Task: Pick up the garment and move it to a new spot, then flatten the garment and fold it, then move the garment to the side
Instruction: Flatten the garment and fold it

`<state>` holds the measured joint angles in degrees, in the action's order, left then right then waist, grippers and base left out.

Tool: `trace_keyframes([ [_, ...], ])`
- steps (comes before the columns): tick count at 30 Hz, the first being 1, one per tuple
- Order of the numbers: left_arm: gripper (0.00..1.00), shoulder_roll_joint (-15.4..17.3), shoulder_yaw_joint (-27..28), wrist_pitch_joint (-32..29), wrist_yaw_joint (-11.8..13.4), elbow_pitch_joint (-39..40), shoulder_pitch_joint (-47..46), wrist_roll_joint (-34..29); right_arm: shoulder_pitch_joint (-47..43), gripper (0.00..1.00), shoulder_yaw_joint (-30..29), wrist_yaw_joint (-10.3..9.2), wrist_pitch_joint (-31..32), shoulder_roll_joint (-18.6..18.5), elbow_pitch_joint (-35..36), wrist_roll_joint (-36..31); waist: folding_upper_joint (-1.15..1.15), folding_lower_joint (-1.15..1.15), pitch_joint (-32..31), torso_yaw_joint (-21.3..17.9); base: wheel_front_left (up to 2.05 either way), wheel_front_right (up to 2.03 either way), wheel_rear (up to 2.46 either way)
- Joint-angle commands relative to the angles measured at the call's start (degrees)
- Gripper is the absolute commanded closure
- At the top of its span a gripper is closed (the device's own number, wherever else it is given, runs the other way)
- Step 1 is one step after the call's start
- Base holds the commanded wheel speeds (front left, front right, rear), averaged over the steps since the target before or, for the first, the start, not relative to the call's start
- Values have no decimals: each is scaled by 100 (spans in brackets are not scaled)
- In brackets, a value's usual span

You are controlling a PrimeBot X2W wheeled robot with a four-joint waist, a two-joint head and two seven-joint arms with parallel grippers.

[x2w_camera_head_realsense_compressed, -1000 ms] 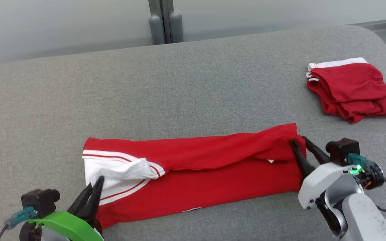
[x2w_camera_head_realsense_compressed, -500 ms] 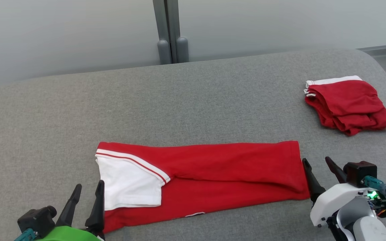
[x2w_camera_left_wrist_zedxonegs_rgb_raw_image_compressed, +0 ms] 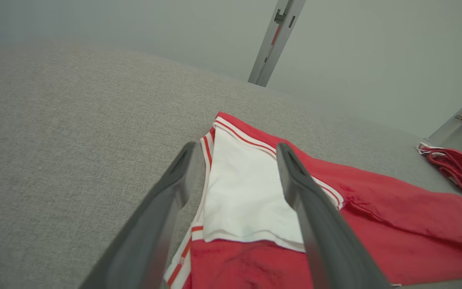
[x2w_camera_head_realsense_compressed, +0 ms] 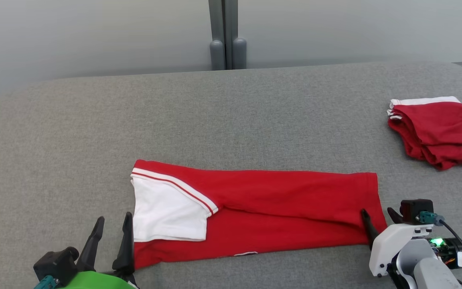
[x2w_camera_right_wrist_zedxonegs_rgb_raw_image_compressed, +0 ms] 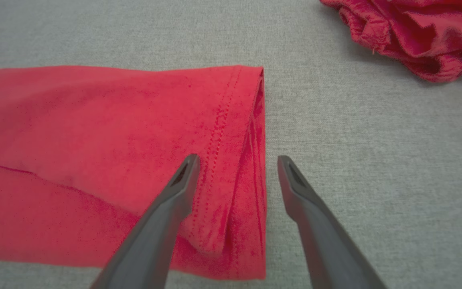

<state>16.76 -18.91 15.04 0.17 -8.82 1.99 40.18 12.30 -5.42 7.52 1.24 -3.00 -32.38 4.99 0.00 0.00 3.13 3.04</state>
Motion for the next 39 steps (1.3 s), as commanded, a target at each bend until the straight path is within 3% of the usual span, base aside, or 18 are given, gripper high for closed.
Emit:
trace_keyframes([
  [1, 0, -55, 18, 15, -38, -28, -49, -65, 78, 0, -44, -8, -58, -11, -149, -59, 0, 0, 45, 87, 0, 0, 0],
  [4, 0, -103, 64, 16, -100, -92, -67, -149, 174, 0, -56, -8, -85, -5, -500, -119, 0, 0, 45, 142, 0, 0, 0],
  [5, 0, -117, 73, 16, -112, -110, -65, -178, 190, 6, -39, -8, -93, -1, -585, -113, 0, 0, 41, 151, 0, 0, 0],
  [6, 0, -143, 72, 16, -124, -131, -60, -221, 208, 56, 4, -8, -103, 3, -672, -94, 0, 0, 35, 157, 0, 0, 0],
  [7, 0, -162, 66, 16, -135, -146, -59, -256, 224, 76, 29, -8, -105, 5, -731, -73, 0, 0, 31, 157, 0, 0, 0],
  [8, 0, -193, 64, 16, -152, -164, -62, -300, 246, 90, 70, -7, -118, 8, -795, -54, 0, 0, 25, 152, 0, 0, 0],
  [9, 0, -216, 62, 16, -165, -176, -66, -320, 276, 90, 106, -6, -141, 11, -838, -34, 0, 0, 20, 144, 0, 0, 0],
  [10, 0, -242, 63, 16, -172, -188, -70, -350, 323, 100, 150, -6, -173, 12, -878, 28, 0, 0, 14, 127, 0, 0, 0],
  [19, 0, -438, 80, 16, -311, -274, -104, -550, 706, 100, 48, -9, -378, -87, -801, 106, 0, 0, -64, -217, 0, 0, 0],
  [27, 0, -601, 154, 16, -422, -353, -118, -694, 475, 100, -480, -9, -37, -496, -129, 184, 0, 0, -116, -544, 0, 0, 0],
  [30, 0, -614, 168, 16, -447, -387, -132, -730, 378, 100, -504, -9, 79, -478, 132, 235, 0, 0, -120, -580, 0, 0, 0],
  [39, 0, -662, 186, 16, -525, -514, -162, -793, 123, 100, 354, -9, 507, -77, 1200, 852, 0, 0, -214, -376, 0, 0, 0],
])
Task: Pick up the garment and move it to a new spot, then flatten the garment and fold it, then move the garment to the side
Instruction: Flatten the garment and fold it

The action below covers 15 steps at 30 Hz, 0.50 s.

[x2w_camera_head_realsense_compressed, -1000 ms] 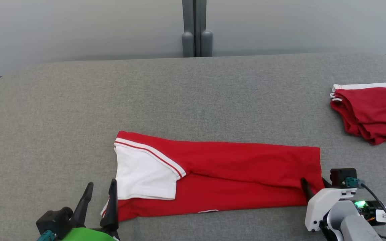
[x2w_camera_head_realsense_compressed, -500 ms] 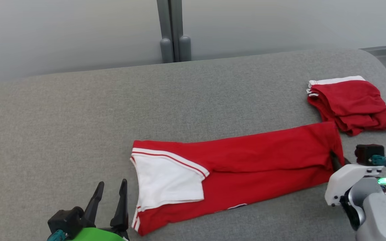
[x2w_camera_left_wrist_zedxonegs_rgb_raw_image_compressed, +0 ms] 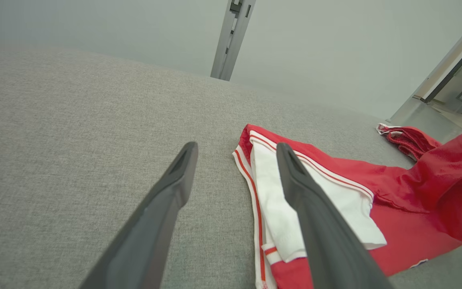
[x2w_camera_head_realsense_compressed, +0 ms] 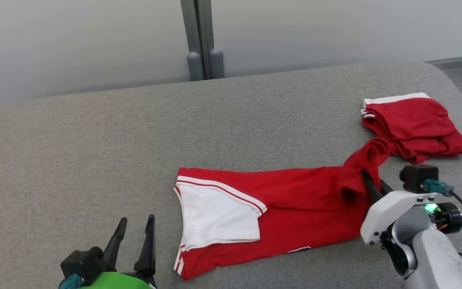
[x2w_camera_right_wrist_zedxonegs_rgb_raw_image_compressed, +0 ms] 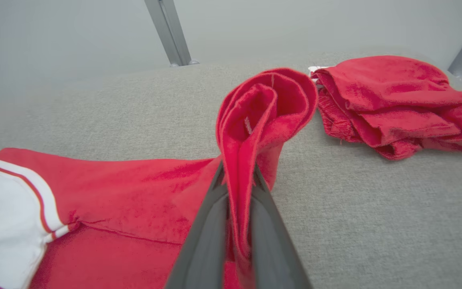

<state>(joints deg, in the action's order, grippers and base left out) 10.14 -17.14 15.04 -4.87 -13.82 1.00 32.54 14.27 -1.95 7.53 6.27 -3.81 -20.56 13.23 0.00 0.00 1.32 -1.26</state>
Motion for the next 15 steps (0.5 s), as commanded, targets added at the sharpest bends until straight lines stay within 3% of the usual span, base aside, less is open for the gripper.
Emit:
trace_keyframes([
  [1, 0, -2, 20, 16, -24, -20, -59, -32, -90, 100, 165, -9, 42, 29, 123, 121, 0, 0, -50, 90, 0, 0, 0],
  [8, 0, -32, 28, 16, -52, -56, -73, -43, 14, 100, 1346, -9, 56, 85, 493, 1067, 0, 0, -133, 335, 0, 0, 0],
  [15, 0, -79, -60, 15, -84, -126, -146, -50, 407, 100, 2595, -8, -183, 78, 203, 2070, 0, 0, -128, 653, 0, 0, 0],
])
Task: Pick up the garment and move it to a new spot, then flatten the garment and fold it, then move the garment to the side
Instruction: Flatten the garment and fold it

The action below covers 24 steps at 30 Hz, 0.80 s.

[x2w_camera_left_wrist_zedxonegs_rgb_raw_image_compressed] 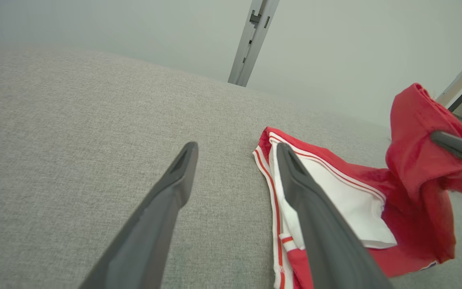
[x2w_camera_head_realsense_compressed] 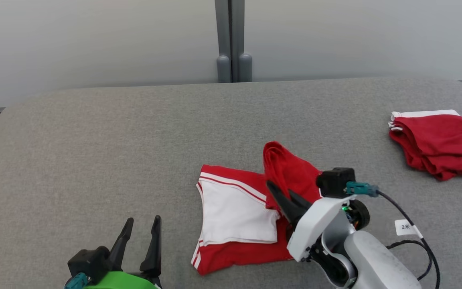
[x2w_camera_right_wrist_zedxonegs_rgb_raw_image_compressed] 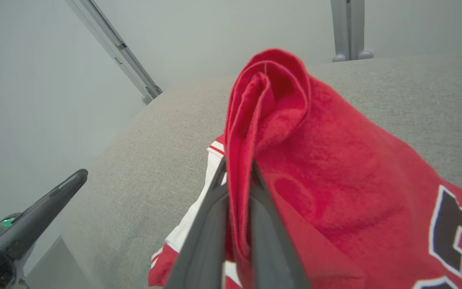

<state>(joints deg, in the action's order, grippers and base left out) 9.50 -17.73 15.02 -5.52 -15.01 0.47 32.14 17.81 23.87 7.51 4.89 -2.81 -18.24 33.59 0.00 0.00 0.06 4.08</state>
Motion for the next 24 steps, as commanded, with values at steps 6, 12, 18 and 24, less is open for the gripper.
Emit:
trace_keyframes([
  [6, 0, -44, -101, 11, -44, -76, -179, -29, 422, 100, 745, -5, -288, -22, -662, 561, 0, 0, 17, 467, 0, 0, 0],
  [12, 0, -68, -186, 10, -79, -157, -239, -13, 750, 100, 1262, -5, -529, -21, -1366, 979, 0, 0, 19, 680, 0, 0, 0],
  [18, 0, -96, -238, 12, -97, -247, -261, -9, 1038, 0, 1833, -5, -709, -19, -1822, 1566, 0, 0, -4, 762, 0, 0, 0],
  [24, 0, -132, -269, 14, -99, -300, -246, 2, 1301, 0, 2282, -5, -980, -23, -2007, 2113, 0, 0, -49, 722, 0, 0, 0],
])
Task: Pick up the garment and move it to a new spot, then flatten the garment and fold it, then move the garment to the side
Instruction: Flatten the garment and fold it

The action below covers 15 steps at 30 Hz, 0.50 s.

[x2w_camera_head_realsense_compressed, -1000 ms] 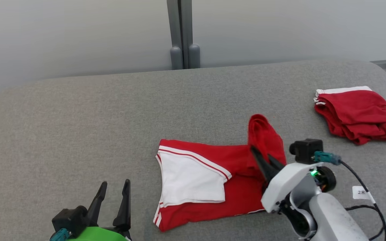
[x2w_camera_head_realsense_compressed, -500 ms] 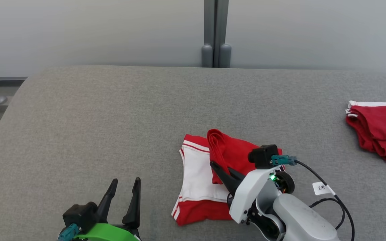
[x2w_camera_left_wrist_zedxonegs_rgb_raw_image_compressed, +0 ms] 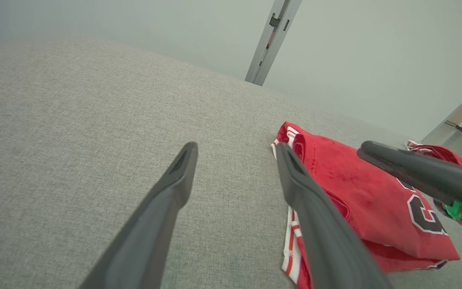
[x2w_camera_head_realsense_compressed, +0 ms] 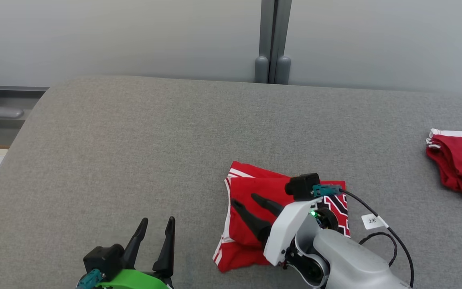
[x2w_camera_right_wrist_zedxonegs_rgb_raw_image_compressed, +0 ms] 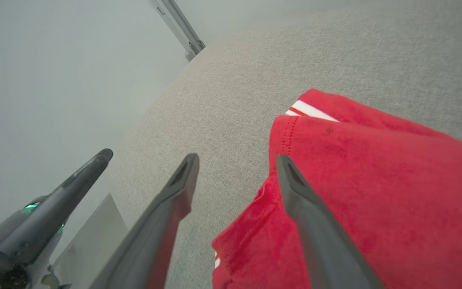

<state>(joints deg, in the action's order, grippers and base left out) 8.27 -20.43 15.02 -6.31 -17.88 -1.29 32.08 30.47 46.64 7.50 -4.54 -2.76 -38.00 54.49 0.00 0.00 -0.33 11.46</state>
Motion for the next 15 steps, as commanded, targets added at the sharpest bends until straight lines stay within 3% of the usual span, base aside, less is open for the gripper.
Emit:
trace_keyframes([
  [1, 0, -18, -7, 14, -19, -20, -63, 3, 91, 0, 42, -4, -122, -28, -116, 25, 0, 0, -22, -39, 0, 0, 0],
  [9, 0, -98, -12, 16, -39, -13, -141, -127, 578, 0, -211, -4, -944, -26, -1037, -783, 0, 0, -116, -344, 0, 0, 0],
  [15, 0, -172, 116, 16, 2, -8, -199, -253, 639, 0, -1177, -4, -1064, -54, -1238, -1809, 0, 0, -180, -629, 0, 0, 0],
])
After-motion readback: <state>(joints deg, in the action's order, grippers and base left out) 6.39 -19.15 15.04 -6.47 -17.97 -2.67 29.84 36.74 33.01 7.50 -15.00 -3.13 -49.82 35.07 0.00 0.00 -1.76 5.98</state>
